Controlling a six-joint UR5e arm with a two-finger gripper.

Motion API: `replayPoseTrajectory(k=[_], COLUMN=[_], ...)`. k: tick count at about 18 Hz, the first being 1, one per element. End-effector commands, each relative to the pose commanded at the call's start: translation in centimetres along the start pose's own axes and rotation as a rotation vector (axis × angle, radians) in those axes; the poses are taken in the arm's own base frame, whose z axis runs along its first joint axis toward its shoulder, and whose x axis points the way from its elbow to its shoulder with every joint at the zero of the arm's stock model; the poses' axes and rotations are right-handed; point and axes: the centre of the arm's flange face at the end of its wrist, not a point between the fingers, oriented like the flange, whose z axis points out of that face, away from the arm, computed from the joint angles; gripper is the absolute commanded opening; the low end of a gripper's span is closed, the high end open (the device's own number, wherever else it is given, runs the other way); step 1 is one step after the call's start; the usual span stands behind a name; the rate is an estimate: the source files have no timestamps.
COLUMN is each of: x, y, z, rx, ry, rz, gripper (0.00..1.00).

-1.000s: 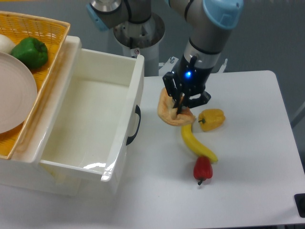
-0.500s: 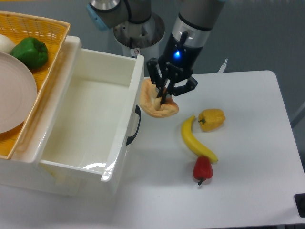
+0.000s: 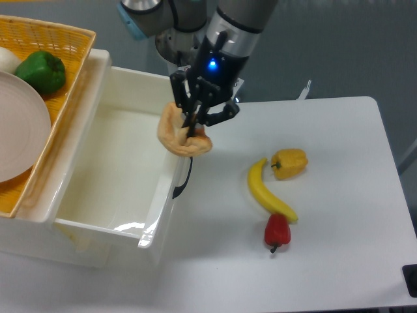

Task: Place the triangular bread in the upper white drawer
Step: 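Carry the bread over the open white drawer and lower it inside, then open the gripper to release the bread into the drawer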

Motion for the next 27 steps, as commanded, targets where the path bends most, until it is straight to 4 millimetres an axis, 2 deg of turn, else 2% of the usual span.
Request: replayPoseTrajectory(k=[5, 9, 14, 16, 25, 27], x=[1.3, 3.2, 3.9, 5.0, 5.4, 6.2], y=[-0.8, -0.6, -0.3, -0.8, -0.7, -1.1], z=[1.3, 4.1, 5.6, 6.6, 8.1, 8.7], rx=[-0.025, -0.088, -0.108, -0.12, -0.138, -0.145], ry=[0.016, 0.044, 0.068, 0.086, 0.112, 0.124], rz=[0.026, 0.05, 0.056, 0.076, 0.079, 0.094], gripper=[0.09, 0.09, 0.1, 0.1, 0.11, 0.11])
